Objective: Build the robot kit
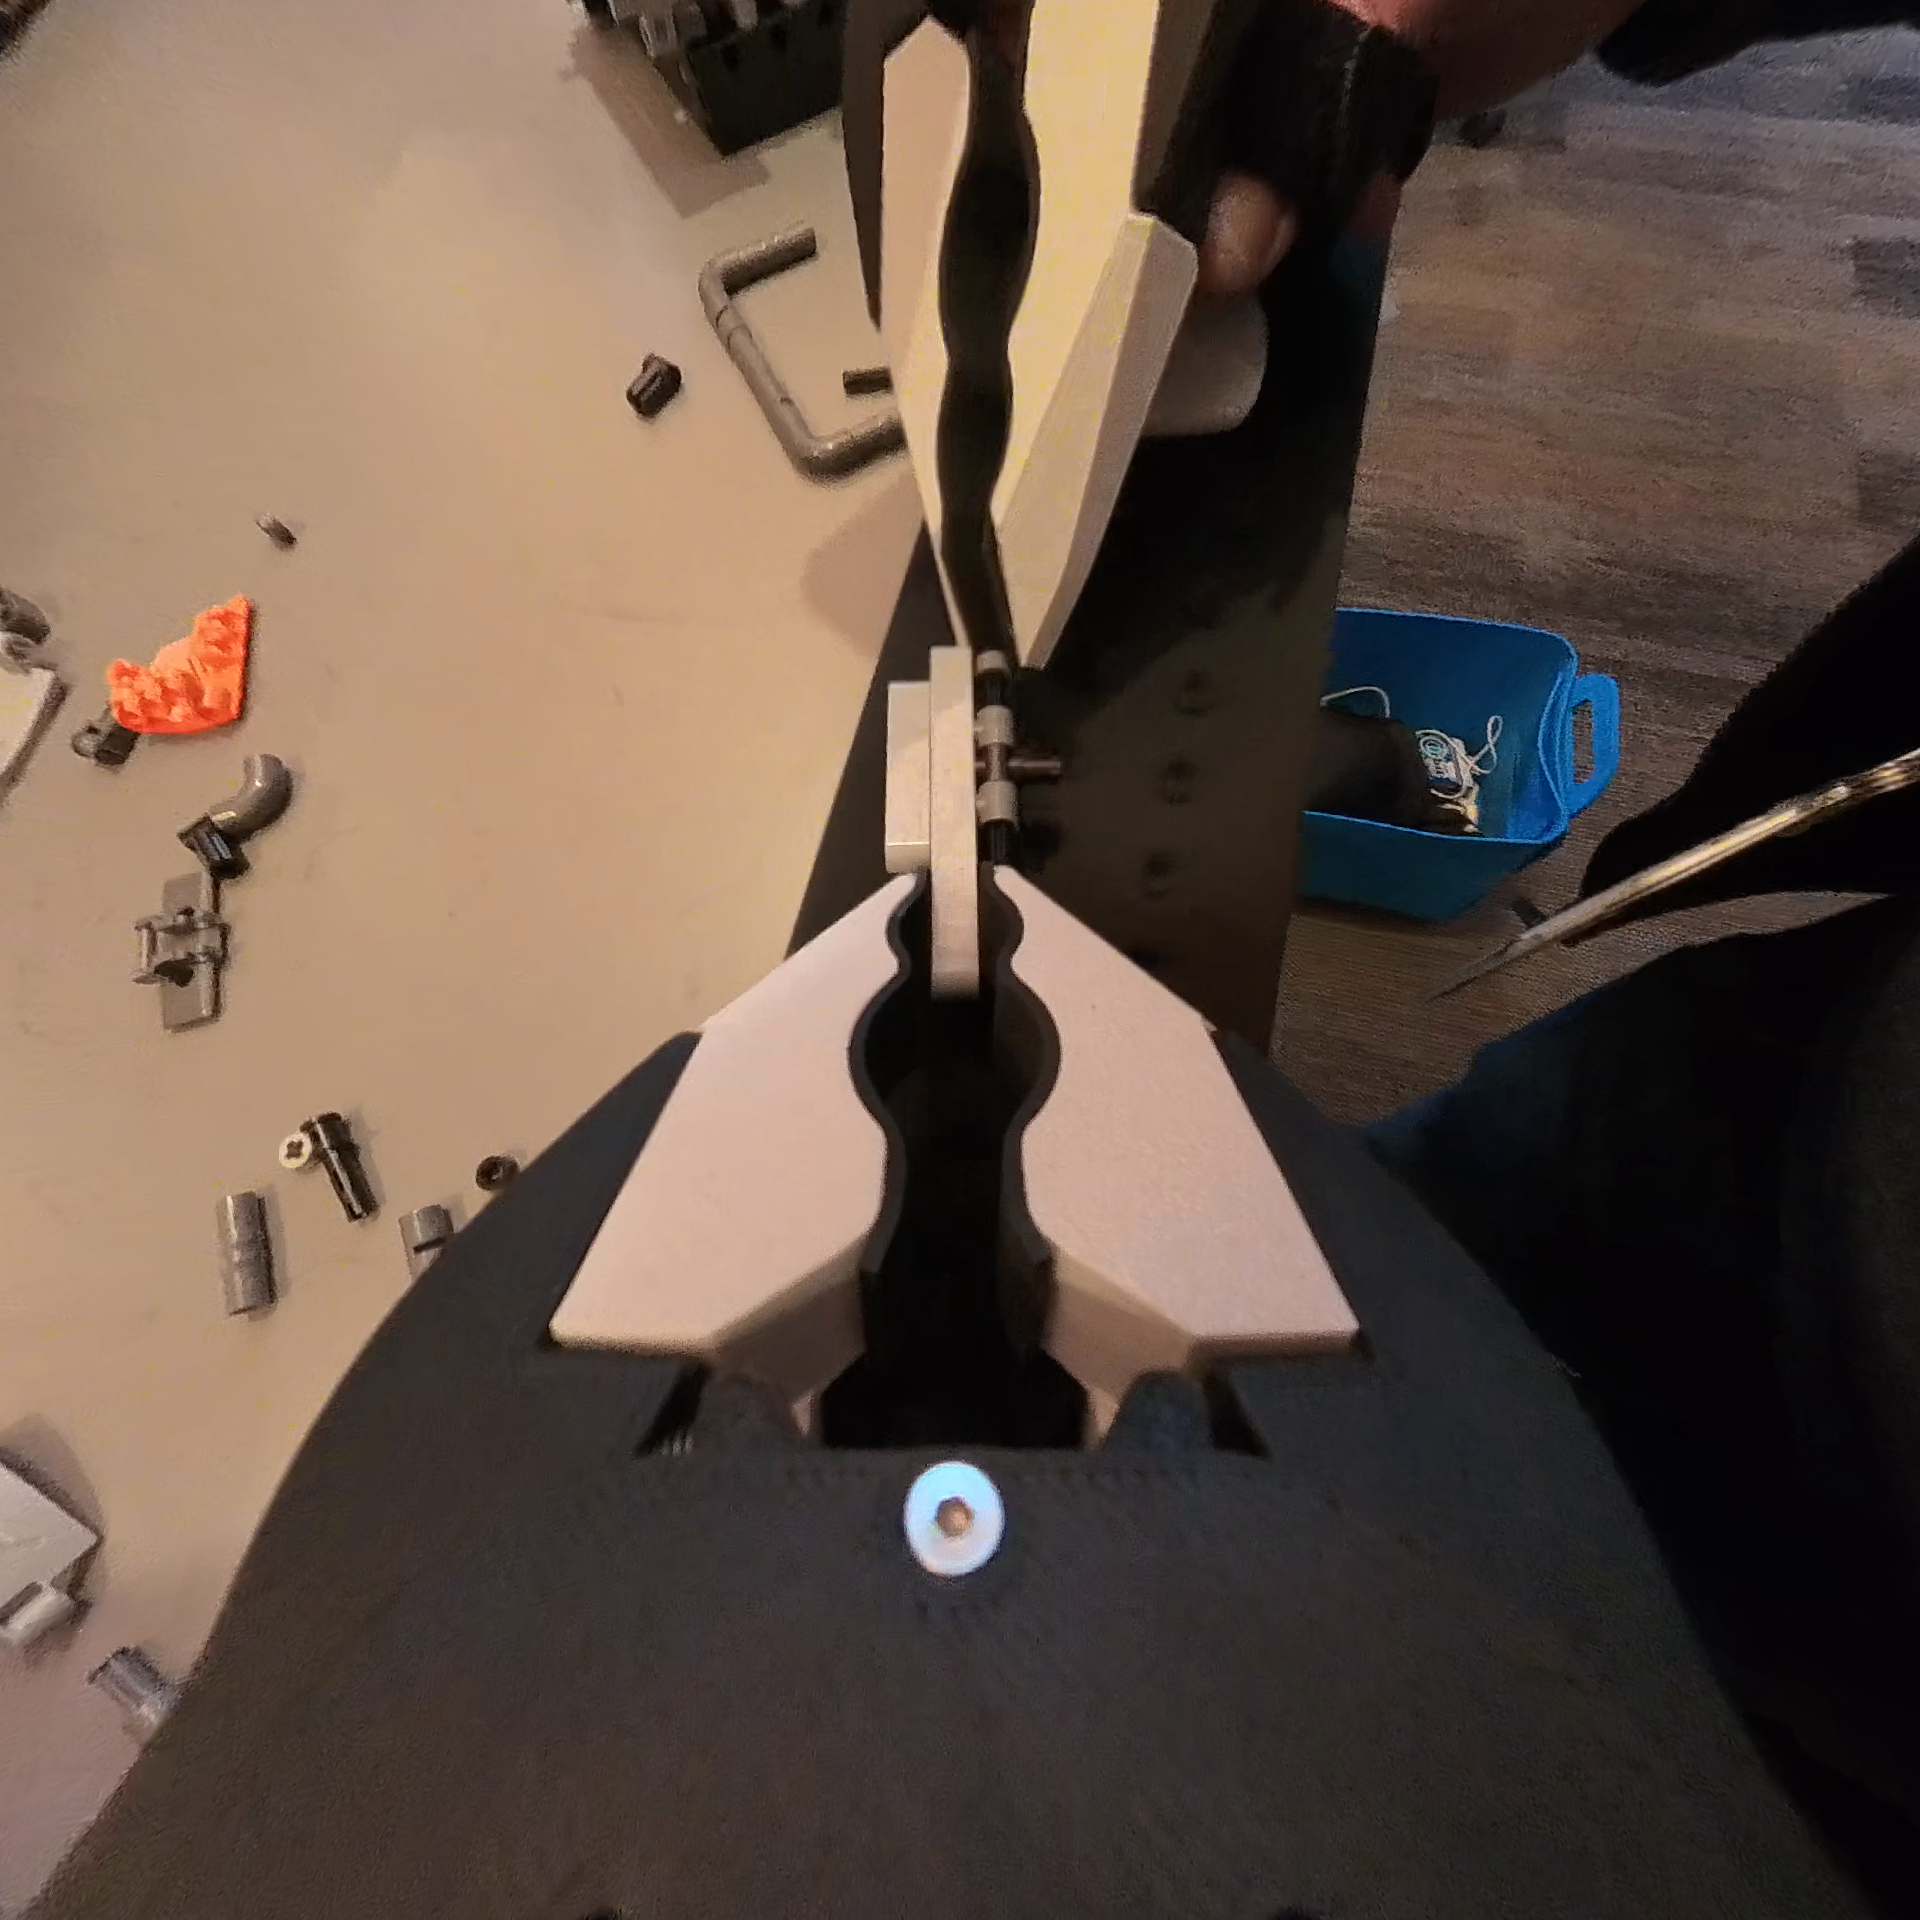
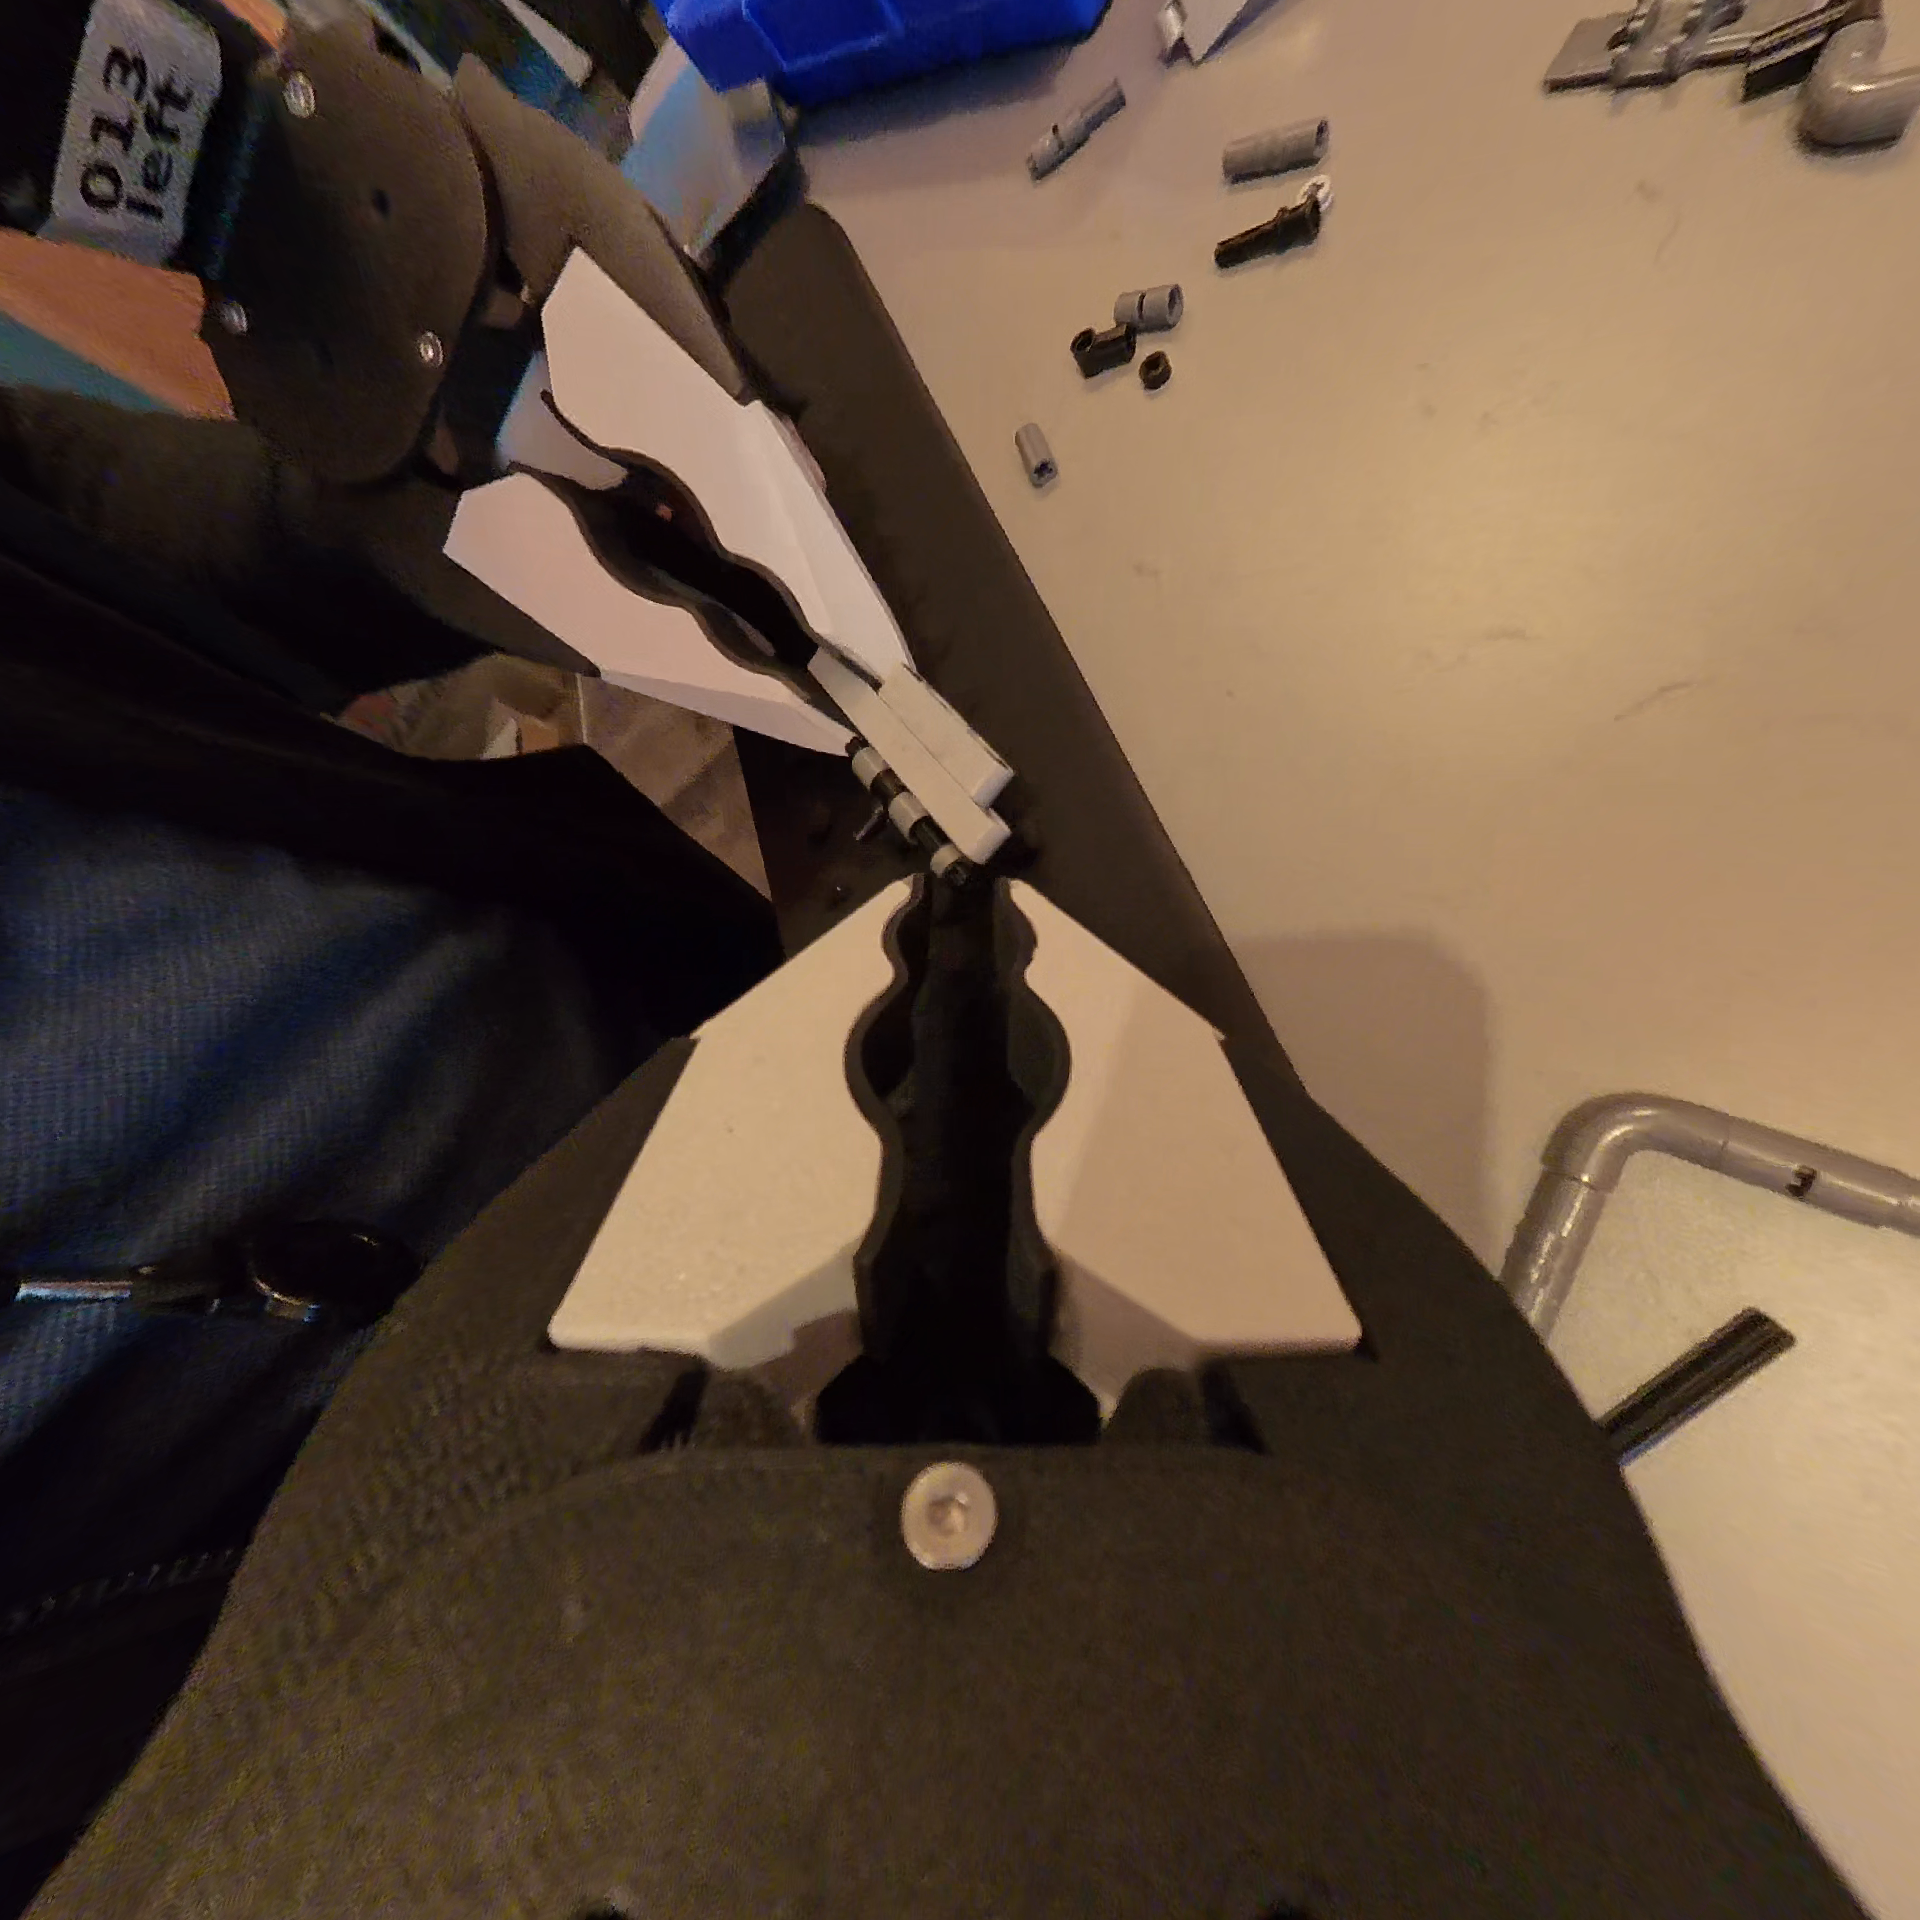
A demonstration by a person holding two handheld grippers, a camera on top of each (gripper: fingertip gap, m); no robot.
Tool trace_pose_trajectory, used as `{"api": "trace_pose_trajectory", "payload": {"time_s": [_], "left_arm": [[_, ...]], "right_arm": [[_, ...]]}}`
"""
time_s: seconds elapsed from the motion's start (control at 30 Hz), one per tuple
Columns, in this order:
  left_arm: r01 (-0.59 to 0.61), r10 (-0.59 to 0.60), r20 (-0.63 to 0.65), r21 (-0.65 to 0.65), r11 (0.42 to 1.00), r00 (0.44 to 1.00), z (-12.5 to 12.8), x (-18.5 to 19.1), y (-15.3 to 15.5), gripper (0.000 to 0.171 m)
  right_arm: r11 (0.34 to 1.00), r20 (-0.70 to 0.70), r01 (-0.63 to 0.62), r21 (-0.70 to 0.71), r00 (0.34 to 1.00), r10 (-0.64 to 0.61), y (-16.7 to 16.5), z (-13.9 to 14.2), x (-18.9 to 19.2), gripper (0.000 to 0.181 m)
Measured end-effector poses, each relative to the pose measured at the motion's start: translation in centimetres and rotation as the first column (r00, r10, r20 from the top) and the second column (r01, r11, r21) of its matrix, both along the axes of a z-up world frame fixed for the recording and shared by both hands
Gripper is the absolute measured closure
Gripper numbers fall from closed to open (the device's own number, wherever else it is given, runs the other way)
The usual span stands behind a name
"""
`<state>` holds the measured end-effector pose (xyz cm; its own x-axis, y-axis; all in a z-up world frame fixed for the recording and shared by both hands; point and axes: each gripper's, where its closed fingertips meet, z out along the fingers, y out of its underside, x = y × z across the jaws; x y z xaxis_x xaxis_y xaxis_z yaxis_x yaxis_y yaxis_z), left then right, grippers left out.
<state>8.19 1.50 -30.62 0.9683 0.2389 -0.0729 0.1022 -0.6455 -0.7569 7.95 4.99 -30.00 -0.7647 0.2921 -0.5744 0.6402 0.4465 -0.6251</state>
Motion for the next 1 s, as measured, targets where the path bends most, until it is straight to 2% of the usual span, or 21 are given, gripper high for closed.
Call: {"api": "trace_pose_trajectory", "payload": {"time_s": [0.2,0.33,0.53,0.67,0.73,0.83,1.0], "left_arm": [[-0.011,0.014,-0.080,0.040,0.999,0.997,1.8,-0.6,0.6,0.165],[-0.022,0.032,-0.142,0.068,0.997,0.989,3.5,-1.2,1.1,0.165],[-0.023,0.018,-0.319,-0.009,1.000,0.948,4.6,-1.9,1.4,0.166],[-0.028,0.012,-0.360,-0.039,0.999,0.933,4.7,-2.1,1.3,0.165],[-0.039,0.023,-0.356,-0.037,0.999,0.934,4.7,-2.3,1.2,0.165],[-0.060,0.075,-0.279,0.061,0.996,0.957,5.6,-2.6,1.4,0.165],[-0.068,0.093,-0.256,0.104,0.992,0.962,6.3,-2.9,1.5,0.165]], "right_arm": [[0.987,0.077,0.077,-0.145,0.995,-0.066,0.1,2.2,-0.5,0.176],[0.949,0.158,0.154,-0.274,0.981,-0.113,0.4,4.2,-1.2,0.176],[0.910,0.313,0.276,-0.309,0.933,-0.177,0.6,5.2,-1.8,0.177],[0.890,0.368,0.334,-0.311,0.905,-0.212,0.5,5.2,-2.0,0.177],[0.878,0.360,0.342,-0.334,0.908,-0.217,0.5,5.5,-2.1,0.176],[0.857,0.315,0.349,-0.378,0.919,-0.235,1.2,6.2,-2.6,0.164],[0.845,0.249,0.336,-0.416,0.936,-0.250,1.3,7.4,-2.5,0.166]]}}
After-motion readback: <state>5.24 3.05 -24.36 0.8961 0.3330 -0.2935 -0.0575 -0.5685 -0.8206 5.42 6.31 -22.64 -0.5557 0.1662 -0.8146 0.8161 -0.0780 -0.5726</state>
